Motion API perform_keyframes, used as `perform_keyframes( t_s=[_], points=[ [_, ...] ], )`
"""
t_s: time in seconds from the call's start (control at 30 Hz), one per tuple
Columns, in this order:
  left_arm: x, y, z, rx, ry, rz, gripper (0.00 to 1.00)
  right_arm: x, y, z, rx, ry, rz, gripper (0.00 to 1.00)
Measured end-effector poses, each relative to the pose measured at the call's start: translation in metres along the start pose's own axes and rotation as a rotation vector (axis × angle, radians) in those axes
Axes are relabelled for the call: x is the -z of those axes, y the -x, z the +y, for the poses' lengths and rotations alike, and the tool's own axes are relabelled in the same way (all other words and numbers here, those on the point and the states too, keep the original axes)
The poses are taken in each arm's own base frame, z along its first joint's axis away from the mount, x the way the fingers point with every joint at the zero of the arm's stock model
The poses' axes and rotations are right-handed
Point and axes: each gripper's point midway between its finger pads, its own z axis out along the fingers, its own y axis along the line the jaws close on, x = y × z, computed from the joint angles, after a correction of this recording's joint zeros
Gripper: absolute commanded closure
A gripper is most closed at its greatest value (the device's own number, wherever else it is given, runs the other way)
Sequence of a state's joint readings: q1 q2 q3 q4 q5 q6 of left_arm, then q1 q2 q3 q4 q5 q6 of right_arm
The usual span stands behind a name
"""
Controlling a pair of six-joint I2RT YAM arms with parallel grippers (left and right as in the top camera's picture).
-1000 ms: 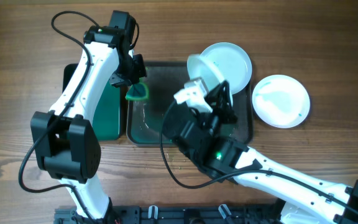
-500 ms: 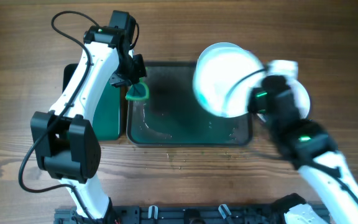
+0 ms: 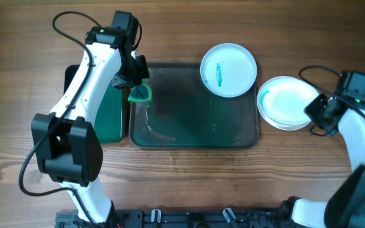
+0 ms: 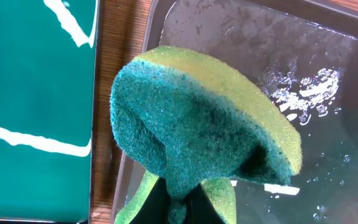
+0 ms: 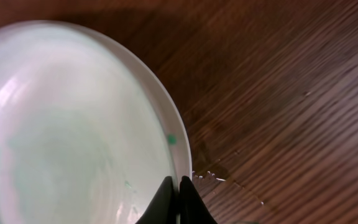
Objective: Clean dirty plates on tray and stack at the side
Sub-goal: 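Move the right gripper to the last white plate on the tray and grasp its rim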
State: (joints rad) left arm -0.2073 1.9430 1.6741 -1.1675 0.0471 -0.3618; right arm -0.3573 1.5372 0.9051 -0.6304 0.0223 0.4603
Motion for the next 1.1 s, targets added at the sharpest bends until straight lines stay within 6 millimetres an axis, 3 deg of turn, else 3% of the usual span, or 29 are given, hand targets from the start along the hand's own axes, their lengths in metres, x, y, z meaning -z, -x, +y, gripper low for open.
perform_keyframes(
  t_s=[0.07, 0.13, 0.23, 0.37, 0.53, 0.6, 0.73, 0.83, 0.97, 1.1],
  points=[
    [0.0, 0.0, 0.0, 0.0, 0.0, 0.0, 0.96, -0.014, -0.003, 0.0, 0.001, -0.006, 0.027, 0.73],
    [0.0, 0.0, 0.0, 0.0, 0.0, 0.0, 0.96, -0.02, -0.004, 0.004, 0.018, 0.01, 0.041, 0.6],
    [0.0, 0.0, 0.0, 0.0, 0.0, 0.0, 0.96, -0.019, -0.005, 0.012, 0.044, 0.055, 0.05, 0.53],
    [0.0, 0.0, 0.0, 0.0, 0.0, -0.001, 0.96, -0.008, -0.005, 0.026, 0.076, 0.121, 0.093, 0.52],
    [0.0, 0.0, 0.0, 0.0, 0.0, 0.0, 0.96, 0.041, 0.014, 0.094, 0.244, 0.325, 0.066, 0.53],
    [0.0, 0.0, 0.0, 0.0, 0.0, 0.0, 0.96, 0.057, 0.004, 0.135, 0.334, 0.432, 0.058, 0.53],
    [0.0, 0.0, 0.0, 0.0, 0.0, 0.0, 0.96, 0.068, -0.029, 0.184, 0.398, 0.512, 0.075, 0.62],
    [0.0, 0.0, 0.0, 0.0, 0.0, 0.0, 0.96, 0.059, -0.045, 0.195, 0.345, 0.463, 0.098, 0.66],
    [0.0, 0.0, 0.0, 0.0, 0.0, 0.0, 0.96, 0.01, -0.077, 0.205, 0.341, 0.333, 0.161, 0.68],
    [0.0, 0.0, 0.0, 0.0, 0.0, 0.0, 0.96, -0.021, -0.087, 0.197, 0.323, 0.255, 0.199, 0.69]
  ],
)
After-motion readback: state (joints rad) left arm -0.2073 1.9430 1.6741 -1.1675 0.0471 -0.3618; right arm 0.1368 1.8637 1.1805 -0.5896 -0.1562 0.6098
